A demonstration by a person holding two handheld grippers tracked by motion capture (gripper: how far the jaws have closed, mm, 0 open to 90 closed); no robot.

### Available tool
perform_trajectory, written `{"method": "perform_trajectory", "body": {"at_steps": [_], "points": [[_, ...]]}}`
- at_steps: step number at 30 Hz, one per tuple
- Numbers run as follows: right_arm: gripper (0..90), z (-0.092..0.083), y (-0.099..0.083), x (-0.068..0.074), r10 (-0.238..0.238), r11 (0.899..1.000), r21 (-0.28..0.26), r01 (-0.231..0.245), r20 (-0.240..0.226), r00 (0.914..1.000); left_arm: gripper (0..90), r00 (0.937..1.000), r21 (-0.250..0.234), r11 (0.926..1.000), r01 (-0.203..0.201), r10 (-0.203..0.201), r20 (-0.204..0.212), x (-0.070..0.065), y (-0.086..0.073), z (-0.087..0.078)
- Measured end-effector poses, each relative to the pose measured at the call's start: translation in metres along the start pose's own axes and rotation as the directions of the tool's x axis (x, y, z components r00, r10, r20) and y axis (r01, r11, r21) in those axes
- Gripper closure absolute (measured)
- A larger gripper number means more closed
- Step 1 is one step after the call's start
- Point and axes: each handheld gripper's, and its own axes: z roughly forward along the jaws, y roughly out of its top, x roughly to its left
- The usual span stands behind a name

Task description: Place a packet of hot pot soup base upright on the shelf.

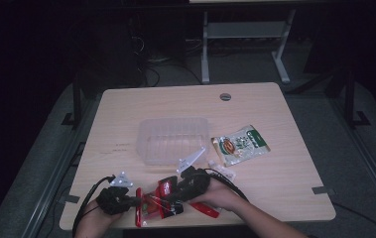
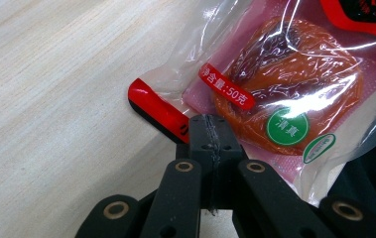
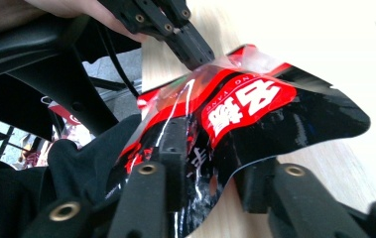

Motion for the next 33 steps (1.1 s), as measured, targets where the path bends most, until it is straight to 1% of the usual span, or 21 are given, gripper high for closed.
{"method": "perform_trajectory", "body": {"at_steps": [2, 5, 6, 7, 10, 11, 12, 13, 14, 15, 16, 18, 21, 22, 26, 28, 30, 33], "points": [[76.7, 0.002, 0.002, 0.002, -0.026, 1.0, -0.002, 0.026, -0.009, 0.9996, 89.9, 1.0, -0.002, 1.0, 0.001, -0.001, 0.001, 0.0, 0.0, 0.0], [83.1, 0.005, 0.004, 0.003, -0.06, 0.998, 0.005, 0.06, -0.004, 0.9982, 89.9, 1.0, -0.003, 1.0, 0.001, -0.001, 0.004, 0.0, 0.0, 0.0], [85.0, 0.005, 0.004, 0.004, -0.061, 0.998, 0.008, 0.061, -0.004, 0.9981, 89.9, 1.0, -0.003, 1.0, 0.001, -0.001, 0.004, 0.0, 0.0, 0.0], [86.9, 0.006, 0.004, 0.003, -0.086, 0.996, 0.007, 0.086, -0.001, 0.9963, 89.9, 1.0, -0.003, 1.0, 0.001, 0.0, 0.004, 0.0, 0.0, 0.0], [88.1, 0.005, 0.004, 0.003, -0.099, 0.995, 0.006, 0.099, -0.001, 0.995, 89.9, 1.0, -0.004, 1.0, -0.001, 0.001, 0.006, 0.0, 0.0, 0.001], [88.5, 0.004, 0.004, 0.004, -0.094, 0.996, 0.008, 0.094, -0.002, 0.9955, 89.9, 1.0, -0.002, 1.0, -0.007, 0.007, 0.004, 0.0, 0.001, 0.001], [89.0, 0.005, 0.004, 0.003, -0.115, 0.993, -0.003, 0.115, -0.002, 0.9934, 89.9, 0.9996, 0.003, 0.9997, -0.026, 0.026, -0.005, -0.001, 0.002, 0.001], [89.5, 0.004, 0.004, 0.003, -0.114, 0.993, -0.015, 0.114, -0.013, 0.9934, 89.9, 0.9994, 0.005, 0.9994, -0.034, 0.034, -0.003, -0.001, 0.002, 0.001], [89.7, 0.002, 0.004, 0.005, -0.099, 0.995, -0.025, 0.099, -0.026, 0.9947, 89.9, 0.9994, 0.005, 0.9994, -0.035, 0.035, -0.001, -0.002, 0.003, 0.001], [89.7, 0.002, 0.004, 0.004, -0.113, 0.993, -0.035, 0.112, -0.032, 0.9931, 89.9, 0.9991, 0.006, 0.9991, -0.042, 0.042, 0.0, -0.002, 0.003, 0.001], [89.8, 0.0, 0.004, 0.005, -0.109, 0.994, -0.037, 0.108, -0.033, 0.9935, 89.8, 0.9991, 0.0, 0.9991, -0.041, 0.041, 0.0, -0.002, 0.004, 0.001], [89.8, -0.003, 0.004, 0.005, -0.102, 0.994, -0.05, 0.1, -0.046, 0.9938, 89.9, 0.9993, -0.021, 0.9991, -0.037, 0.037, 0.003, -0.001, 0.004, -0.001], [89.9, -0.007, 0.005, 0.004, -0.103, 0.992, -0.083, 0.098, -0.054, 0.9932, 89.8, 0.9995, -0.05, 0.9984, -0.026, 0.027, 0.013, 0.001, 0.004, -0.006], [89.8, -0.009, 0.005, 0.005, -0.093, 0.992, -0.088, 0.087, -0.059, 0.994, 89.8, 0.9993, -0.056, 0.998, -0.03, 0.032, 0.021, 0.002, 0.004, -0.007], [89.9, -0.015, 0.005, 0.006, -0.098, 0.989, -0.116, 0.09, -0.062, 0.9932, 89.8, 0.9993, -0.075, 0.9968, -0.025, 0.027, 0.028, 0.004, 0.002, -0.011], [89.9, -0.018, 0.006, 0.006, -0.101, 0.987, -0.13, 0.093, -0.06, 0.9931, 89.7, 0.9992, -0.085, 0.996, -0.028, 0.03, 0.025, 0.005, 0.002, -0.013], [89.9, -0.02, 0.007, 0.006, -0.1, 0.986, -0.139, 0.091, -0.056, 0.9934, 89.7, 0.9989, -0.085, 0.9958, -0.035, 0.037, 0.028, 0.005, 0.001, -0.015], [89.9, -0.023, 0.007, 0.006, -0.098, 0.985, -0.144, 0.091, -0.048, 0.994, 87.6, 0.999, -0.094, 0.9952, -0.027, 0.03, 0.032, 0.006, 0.0, -0.017]]}}
